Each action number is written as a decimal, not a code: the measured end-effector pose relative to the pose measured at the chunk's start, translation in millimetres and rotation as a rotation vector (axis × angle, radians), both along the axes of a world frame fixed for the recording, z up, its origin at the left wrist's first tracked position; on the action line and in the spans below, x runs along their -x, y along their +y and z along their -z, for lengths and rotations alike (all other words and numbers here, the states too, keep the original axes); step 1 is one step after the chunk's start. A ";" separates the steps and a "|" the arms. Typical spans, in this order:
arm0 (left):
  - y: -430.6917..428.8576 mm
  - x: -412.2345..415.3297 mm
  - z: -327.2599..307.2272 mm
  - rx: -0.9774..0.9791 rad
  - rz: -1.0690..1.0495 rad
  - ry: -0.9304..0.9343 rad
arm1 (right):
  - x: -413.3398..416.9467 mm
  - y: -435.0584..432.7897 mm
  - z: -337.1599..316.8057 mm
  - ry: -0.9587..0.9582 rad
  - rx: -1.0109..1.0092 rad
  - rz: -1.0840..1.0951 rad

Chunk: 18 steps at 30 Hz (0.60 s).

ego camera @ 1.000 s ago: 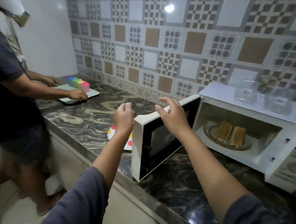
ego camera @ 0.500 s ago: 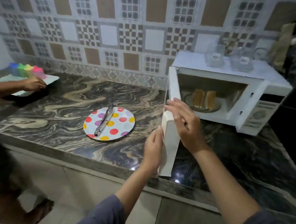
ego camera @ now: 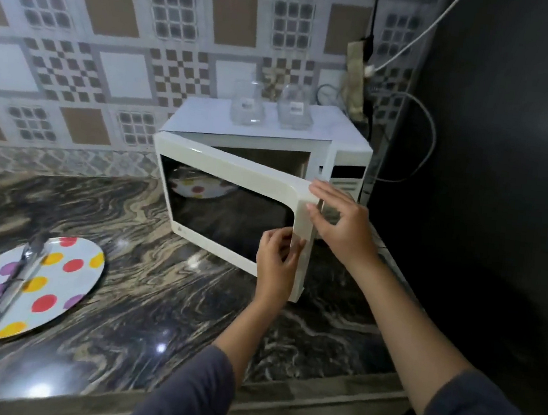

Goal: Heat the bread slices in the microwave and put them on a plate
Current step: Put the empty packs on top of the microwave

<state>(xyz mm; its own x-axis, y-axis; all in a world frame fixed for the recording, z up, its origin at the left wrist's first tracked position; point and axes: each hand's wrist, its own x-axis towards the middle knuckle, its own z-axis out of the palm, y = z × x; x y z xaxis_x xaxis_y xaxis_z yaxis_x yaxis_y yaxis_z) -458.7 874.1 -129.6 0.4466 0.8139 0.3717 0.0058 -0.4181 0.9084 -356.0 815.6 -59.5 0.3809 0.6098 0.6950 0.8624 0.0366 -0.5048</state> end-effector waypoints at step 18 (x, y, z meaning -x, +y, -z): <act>84.0 -150.8 7.0 0.062 0.073 0.136 | -177.3 82.6 -6.0 -0.219 0.314 0.073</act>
<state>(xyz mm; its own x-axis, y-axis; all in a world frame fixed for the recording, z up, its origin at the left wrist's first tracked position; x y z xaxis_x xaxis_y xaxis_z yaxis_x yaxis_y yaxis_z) -307.9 958.1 -136.6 0.5478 0.7970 0.2542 0.1018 -0.3651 0.9254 -178.7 898.1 -53.5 0.2947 0.7827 0.5481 0.9456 -0.1562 -0.2853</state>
